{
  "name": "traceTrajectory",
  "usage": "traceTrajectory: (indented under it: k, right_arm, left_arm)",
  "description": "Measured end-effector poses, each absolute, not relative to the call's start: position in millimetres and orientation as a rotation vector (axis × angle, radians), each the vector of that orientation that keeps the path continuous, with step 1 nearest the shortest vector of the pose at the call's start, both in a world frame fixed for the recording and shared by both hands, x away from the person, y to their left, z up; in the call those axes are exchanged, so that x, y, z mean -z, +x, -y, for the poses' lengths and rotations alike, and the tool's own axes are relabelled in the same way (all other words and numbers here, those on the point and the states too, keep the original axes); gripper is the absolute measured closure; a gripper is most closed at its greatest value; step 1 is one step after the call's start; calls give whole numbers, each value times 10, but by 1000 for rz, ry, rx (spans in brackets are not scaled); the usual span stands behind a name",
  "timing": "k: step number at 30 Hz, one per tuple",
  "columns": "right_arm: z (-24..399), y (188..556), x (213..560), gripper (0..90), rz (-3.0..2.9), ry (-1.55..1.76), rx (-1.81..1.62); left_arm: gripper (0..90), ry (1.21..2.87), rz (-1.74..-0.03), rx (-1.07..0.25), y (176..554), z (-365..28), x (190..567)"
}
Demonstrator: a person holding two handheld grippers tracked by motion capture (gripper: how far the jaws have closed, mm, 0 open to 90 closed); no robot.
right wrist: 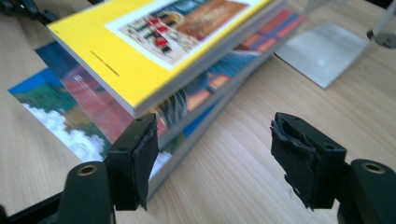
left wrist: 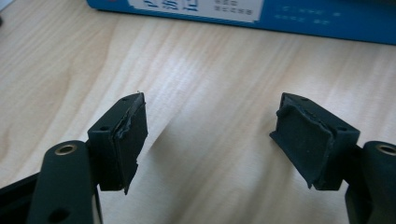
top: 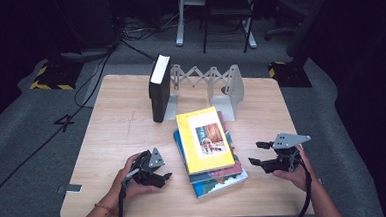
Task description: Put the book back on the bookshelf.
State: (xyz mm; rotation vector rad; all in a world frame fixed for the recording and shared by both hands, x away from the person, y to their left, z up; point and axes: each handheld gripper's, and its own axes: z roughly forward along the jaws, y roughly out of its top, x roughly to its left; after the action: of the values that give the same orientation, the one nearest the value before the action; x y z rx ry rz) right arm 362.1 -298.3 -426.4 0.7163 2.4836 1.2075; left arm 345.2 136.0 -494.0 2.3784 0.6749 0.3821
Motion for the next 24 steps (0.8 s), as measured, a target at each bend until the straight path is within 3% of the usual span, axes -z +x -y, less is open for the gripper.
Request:
traceTrajectory:
  k: [14, 24]
  right_arm:
    - [2530, 3649, 4025, 320, -2564, 643, -1207]
    - [2260, 3775, 4132, 290, -2667, 692, -1194]
  left_arm:
    - [234, 2297, -686, -275, 3295, -1401, 5026]
    - [223, 2280, -688, -257, 3300, -1415, 5045]
